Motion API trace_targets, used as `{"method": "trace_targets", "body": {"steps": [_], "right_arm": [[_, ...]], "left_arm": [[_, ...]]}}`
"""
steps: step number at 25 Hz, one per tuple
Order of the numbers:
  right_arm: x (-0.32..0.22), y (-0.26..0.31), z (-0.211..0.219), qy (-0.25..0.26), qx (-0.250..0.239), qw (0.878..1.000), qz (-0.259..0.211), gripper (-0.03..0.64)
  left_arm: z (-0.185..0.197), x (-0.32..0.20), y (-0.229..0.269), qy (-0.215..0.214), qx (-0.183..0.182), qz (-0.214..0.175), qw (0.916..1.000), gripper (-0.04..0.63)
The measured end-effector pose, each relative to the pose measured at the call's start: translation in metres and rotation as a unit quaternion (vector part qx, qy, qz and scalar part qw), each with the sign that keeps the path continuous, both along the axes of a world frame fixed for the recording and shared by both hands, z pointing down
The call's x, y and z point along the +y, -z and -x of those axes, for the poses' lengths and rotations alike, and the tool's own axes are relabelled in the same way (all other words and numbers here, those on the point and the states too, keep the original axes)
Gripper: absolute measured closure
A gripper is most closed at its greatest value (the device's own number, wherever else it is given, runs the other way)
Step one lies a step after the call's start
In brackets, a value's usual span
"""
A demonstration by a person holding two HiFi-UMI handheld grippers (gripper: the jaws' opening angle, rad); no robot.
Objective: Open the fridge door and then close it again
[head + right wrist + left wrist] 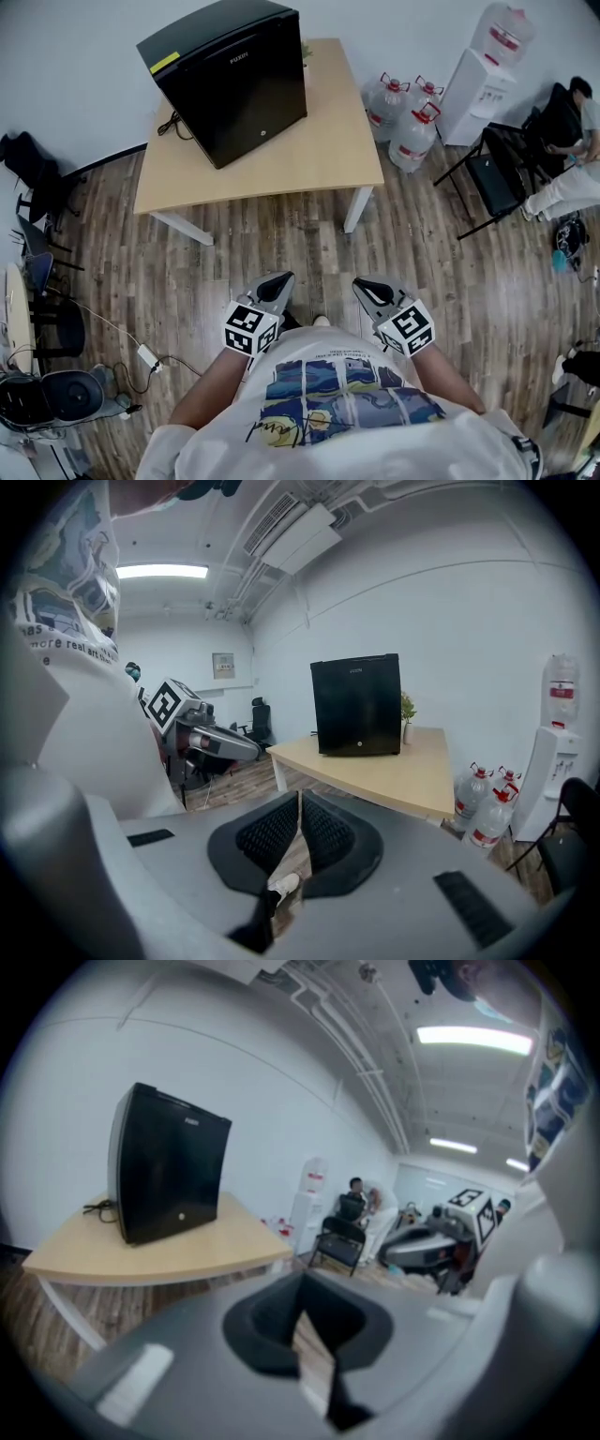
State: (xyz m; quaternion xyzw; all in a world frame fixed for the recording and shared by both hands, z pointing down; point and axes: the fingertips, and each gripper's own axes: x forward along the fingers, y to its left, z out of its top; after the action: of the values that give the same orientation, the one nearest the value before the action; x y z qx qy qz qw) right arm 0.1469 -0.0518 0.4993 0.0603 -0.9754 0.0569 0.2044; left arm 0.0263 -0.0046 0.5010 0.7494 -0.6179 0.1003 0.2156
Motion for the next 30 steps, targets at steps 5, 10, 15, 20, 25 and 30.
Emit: {"method": "trace_targets", "body": {"steps": [5, 10, 15, 20, 25, 30], "right_arm": [[0.007, -0.001, -0.007, -0.003, -0.003, 1.000, 0.002, 0.598], [0.010, -0.005, -0.012, -0.006, -0.001, 1.000, 0.004, 0.598], [0.006, -0.006, -0.014, -0.008, 0.000, 1.000, 0.004, 0.600], [0.004, -0.007, -0.014, -0.007, -0.001, 1.000, 0.007, 0.600], [0.000, -0.007, -0.014, -0.013, -0.001, 1.000, 0.008, 0.601], [-0.004, -0.012, -0.025, -0.029, 0.001, 0.999, 0.014, 0.601]], "left_arm": [[-0.007, 0.001, 0.000, -0.008, -0.005, 0.000, 1.0000, 0.588], [-0.012, -0.001, 0.001, -0.012, -0.006, -0.002, 0.9999, 0.588], [-0.013, -0.001, -0.003, -0.011, -0.006, 0.005, 0.9999, 0.588], [-0.012, -0.004, -0.002, -0.012, -0.013, 0.008, 0.9998, 0.588], [-0.012, -0.008, -0.003, -0.021, -0.016, 0.016, 0.9995, 0.588], [-0.020, -0.018, -0.006, -0.034, -0.018, 0.020, 0.9990, 0.588]]}}
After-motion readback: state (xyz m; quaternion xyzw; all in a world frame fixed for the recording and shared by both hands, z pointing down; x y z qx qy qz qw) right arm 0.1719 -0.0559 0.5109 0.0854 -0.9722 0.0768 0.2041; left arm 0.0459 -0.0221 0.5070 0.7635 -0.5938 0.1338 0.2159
